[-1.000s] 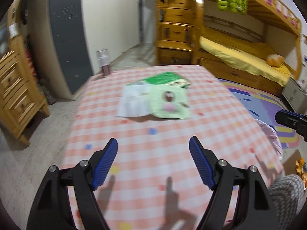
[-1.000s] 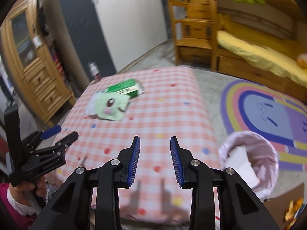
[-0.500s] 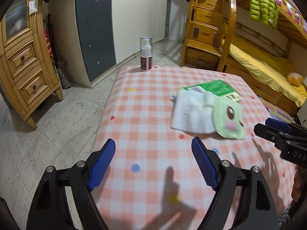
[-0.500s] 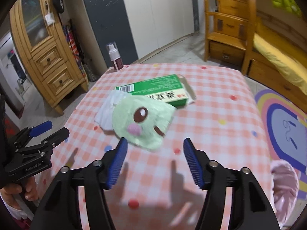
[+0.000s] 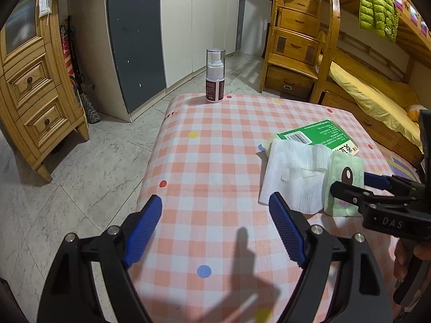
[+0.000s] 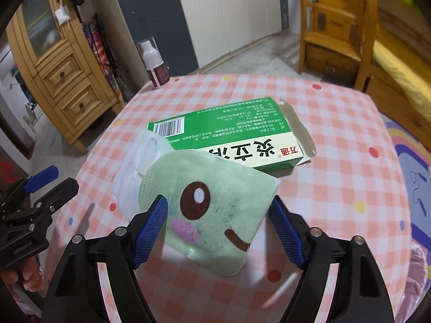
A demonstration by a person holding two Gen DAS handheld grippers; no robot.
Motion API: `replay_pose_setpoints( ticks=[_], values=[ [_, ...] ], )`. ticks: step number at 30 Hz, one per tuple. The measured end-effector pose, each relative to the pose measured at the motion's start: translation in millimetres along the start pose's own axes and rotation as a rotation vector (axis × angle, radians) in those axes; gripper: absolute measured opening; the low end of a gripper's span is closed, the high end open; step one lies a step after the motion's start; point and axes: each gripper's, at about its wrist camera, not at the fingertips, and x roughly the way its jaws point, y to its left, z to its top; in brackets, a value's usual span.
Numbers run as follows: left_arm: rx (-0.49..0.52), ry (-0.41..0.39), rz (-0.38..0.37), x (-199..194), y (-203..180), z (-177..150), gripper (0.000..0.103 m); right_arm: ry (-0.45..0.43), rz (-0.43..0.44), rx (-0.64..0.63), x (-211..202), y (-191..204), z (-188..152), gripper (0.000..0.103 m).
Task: Collect trash
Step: 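Grasp the pale green face mask with the right tool and lift it, then grasp the green medicine box with the left tool while the right tool holds the mask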
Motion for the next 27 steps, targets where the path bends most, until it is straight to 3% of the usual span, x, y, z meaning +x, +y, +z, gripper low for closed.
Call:
replay_pose_setpoints(
  ticks=[5,6,7,10,14,17,21,24,27],
  values=[
    [-0.003,0.007,-0.014,-1.8,-4.4,0.1,0.079,-0.046,0.042,0.017,-29.9,2.7,-11.9,0.032],
    [-0.002,0.007,-0.019,-2.2,-6.3,-0.2,0.079,-0.048,0.057,0.023,-33.2,2.9,-12.1,0.016],
    [-0.001,0.008,-0.022,-2.8,-7.9,-0.4,0.079,-0.047,0.089,0.032,-38.0,3.1,-13.5,0.008],
    [0.003,0.012,-0.029,-4.1,-12.8,-0.9,0.079,-0.066,0.135,0.032,-54.6,6.3,-16.0,0.004],
    [0.016,0.0,-0.035,-8.3,-17.7,1.3,0.079,-0.14,0.081,0.032,-89.1,2.5,-17.3,0.003],
    [0.031,0.002,-0.054,-6.8,-24.0,4.1,0.08,-0.197,0.001,0.037,-117.0,-9.6,-19.0,0.003],
    [0.053,0.017,-0.083,5.0,-36.8,8.6,0.08,-0.243,-0.177,0.033,-142.0,-28.6,-23.8,0.003],
    [0.065,0.036,-0.104,18.3,-47.6,13.6,0.079,-0.248,-0.255,0.035,-144.0,-39.4,-25.7,0.003],
    [0.103,0.023,-0.108,29.5,-61.5,26.1,0.079,-0.243,-0.279,0.051,-140.2,-49.4,-27.4,0.003]
  ],
)
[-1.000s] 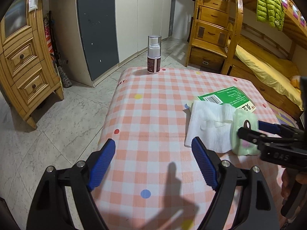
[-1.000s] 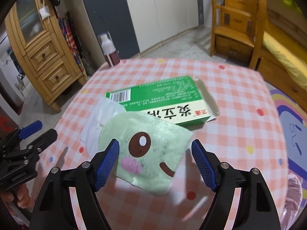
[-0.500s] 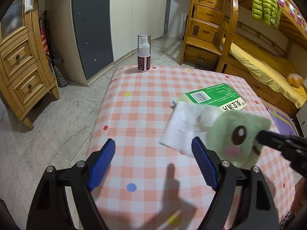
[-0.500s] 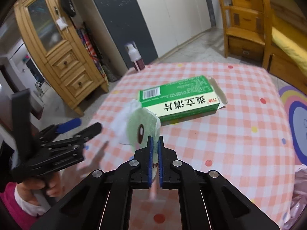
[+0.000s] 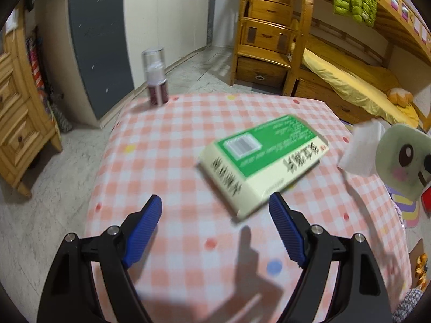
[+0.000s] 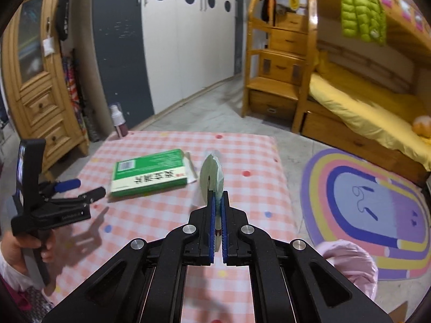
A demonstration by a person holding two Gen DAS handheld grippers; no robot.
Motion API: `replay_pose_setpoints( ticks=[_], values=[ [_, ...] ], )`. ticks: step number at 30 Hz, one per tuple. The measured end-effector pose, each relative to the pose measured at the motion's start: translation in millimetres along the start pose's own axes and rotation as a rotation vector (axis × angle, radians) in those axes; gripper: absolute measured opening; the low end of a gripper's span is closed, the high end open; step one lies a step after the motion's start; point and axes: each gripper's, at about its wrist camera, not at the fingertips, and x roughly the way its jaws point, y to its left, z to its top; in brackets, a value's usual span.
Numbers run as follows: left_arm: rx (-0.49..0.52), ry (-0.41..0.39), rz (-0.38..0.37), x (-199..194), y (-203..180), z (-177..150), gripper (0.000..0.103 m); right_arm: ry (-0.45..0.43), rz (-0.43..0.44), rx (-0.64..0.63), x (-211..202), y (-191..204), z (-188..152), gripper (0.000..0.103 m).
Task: Collect trash
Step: 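Grasp the green medicine box with the left tool while the right tool holds the mask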
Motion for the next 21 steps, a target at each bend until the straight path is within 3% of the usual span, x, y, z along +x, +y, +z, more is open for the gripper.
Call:
replay_pose_setpoints(
  ticks=[5,12,17,21],
  values=[
    [0.024,-0.015,0.042,25.0,-9.9,34.1,0.079,0.004,-0.025,0.001,9.1,-5.3,-2.5,0.003],
    [-0.017,0.039,0.085,65.7,-3.2,68.5,0.079,0.009,-0.018,0.011,13.3,-12.8,-4.5,0.003],
    [0.016,0.082,0.084,72.5,-5.1,69.7,0.074,0.017,0.003,0.036,11.9,-18.5,-7.1,0.003],
    [0.077,0.072,0.117,50.7,-18.7,45.7,0.074,0.019,0.02,0.047,3.7,-19.5,-10.9,0.003]
  ],
)
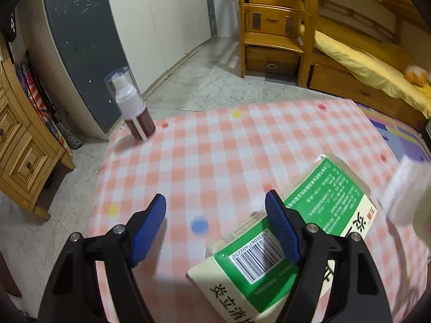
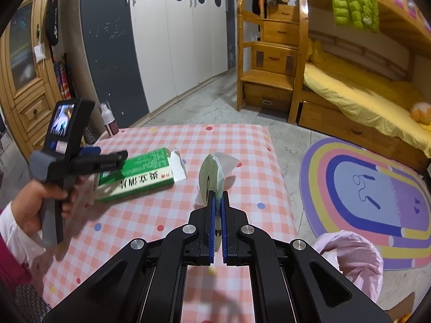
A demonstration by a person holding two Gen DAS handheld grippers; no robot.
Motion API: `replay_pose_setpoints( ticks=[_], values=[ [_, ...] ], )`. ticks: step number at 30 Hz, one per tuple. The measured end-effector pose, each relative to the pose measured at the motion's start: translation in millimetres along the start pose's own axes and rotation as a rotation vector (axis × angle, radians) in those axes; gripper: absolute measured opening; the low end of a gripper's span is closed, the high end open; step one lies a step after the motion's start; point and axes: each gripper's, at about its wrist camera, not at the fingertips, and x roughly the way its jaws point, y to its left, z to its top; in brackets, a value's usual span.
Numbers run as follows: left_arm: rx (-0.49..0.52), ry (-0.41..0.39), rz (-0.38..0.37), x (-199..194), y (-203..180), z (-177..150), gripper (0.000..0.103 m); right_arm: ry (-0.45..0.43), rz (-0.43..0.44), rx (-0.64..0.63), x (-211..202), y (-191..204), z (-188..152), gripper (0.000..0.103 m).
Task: Collect trash
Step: 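Grasp the green medicine box with the left tool while the right tool holds the mask, then carry the medicine box and mask over the bin and open both tools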
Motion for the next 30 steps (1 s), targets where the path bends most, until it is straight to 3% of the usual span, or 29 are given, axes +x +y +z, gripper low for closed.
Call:
replay_pose_setpoints(
  ticks=[7,11,15,19,23,30],
  values=[
    [-0.044,0.033,-0.004,-49.6,-4.3,-60.1,0.074,0.01,0.022,-0.002,-27.2,5.9,-24.1,0.003],
    [-0.01,0.042,0.02,-79.6,-11.7,-95.3,0.075,0.027,0.054,0.027,-42.2,5.4,-40.0,0.003],
    [-0.025,0.083,-0.093,-97.6,-12.1,-120.7,0.076,0.054,0.079,0.054,-52.9,6.9,-58.5,0.004],
    [-0.087,0.026,-0.189,-120.9,-9.0,-135.6,0.097,0.044,0.058,0.081,-67.1,0.6,-68.2,0.003],
    [-0.048,0.018,-0.266,-132.3,-33.0,-138.1,0.096,0.008,0.013,0.111,-84.5,-11.1,-68.0,0.004],
    [0.078,0.01,-0.195,-134.3,-83.7,-150.7,0.096,-0.066,-0.063,0.133,-122.0,-28.7,-68.9,0.003]
  ],
)
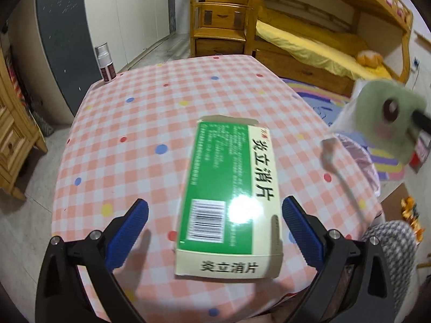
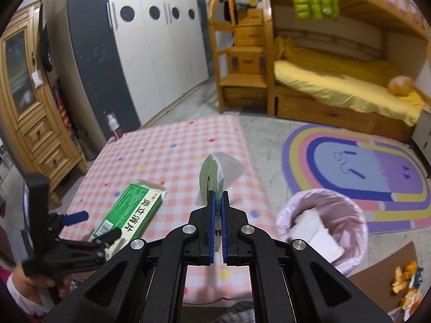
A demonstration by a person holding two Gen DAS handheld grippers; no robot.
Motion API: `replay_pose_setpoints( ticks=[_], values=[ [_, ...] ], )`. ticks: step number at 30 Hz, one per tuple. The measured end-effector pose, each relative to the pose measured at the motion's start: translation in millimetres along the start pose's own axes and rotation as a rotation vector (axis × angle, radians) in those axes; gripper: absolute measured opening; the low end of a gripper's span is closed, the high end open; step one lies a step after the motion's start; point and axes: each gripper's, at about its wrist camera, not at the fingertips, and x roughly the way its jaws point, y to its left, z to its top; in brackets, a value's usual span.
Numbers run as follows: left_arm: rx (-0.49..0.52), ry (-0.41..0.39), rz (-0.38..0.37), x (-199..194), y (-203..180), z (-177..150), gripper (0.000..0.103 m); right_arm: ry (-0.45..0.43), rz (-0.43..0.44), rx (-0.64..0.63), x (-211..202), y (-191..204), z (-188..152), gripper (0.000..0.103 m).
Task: Collect trash
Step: 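Carry the medicine box and mask over the bin and open both tools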
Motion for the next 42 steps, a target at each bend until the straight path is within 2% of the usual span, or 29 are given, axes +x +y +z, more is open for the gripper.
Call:
replay_pose_setpoints(
  ticks=[3,6,8,10,13,16,22,26,29,35,42],
  values=[
    [0.046,0.01,0.042,7.8,-9.0,-3.6,0.096,-0.007,-0.005,0.013,-7.1,-6.9,-2.7,0.003],
    [0.061,0.063,0.042,20.1,-10.8,-9.1,0.096,-0.004,0.002,0.024,-7.9,-10.8,-6.6,0.003],
    [0.068,0.063,0.04,25.3,-11.5,-10.4,0.096,0.0,0.006,0.027,-6.4,-12.6,-9.1,0.003],
    [0.065,0.051,0.045,27.7,-11.2,-10.9,0.096,0.005,0.012,0.031,-4.2,-13.7,-10.9,0.003],
    [0.052,0.024,0.031,21.4,-9.9,-12.4,0.08,0.007,0.02,0.033,-3.6,-14.3,-12.7,0.003],
    [0.058,-0.006,0.029,11.5,-10.1,-10.9,0.079,0.003,0.029,0.037,-5.4,-16.3,-13.6,0.003],
    [0.06,-0.107,-0.042,-29.8,-29.9,6.6,0.079,-0.025,0.018,0.076,-18.9,-33.3,-8.3,0.003],
    [0.102,-0.155,-0.108,-49.4,-62.4,21.9,0.079,-0.056,-0.031,0.105,-37.3,-53.5,-7.2,0.003],
    [0.135,-0.164,-0.166,-52.6,-90.2,29.7,0.079,-0.067,-0.091,0.127,-47.6,-71.6,-10.8,0.003],
    [0.241,-0.153,-0.234,-33.4,-149.5,40.7,0.079,-0.033,-0.216,0.191,-48.0,-114.3,-26.6,0.003],
    [0.339,-0.097,-0.319,5.4,-213.3,53.0,0.079,0.036,-0.274,0.262,-19.1,-162.6,-36.8,0.004]
  ],
)
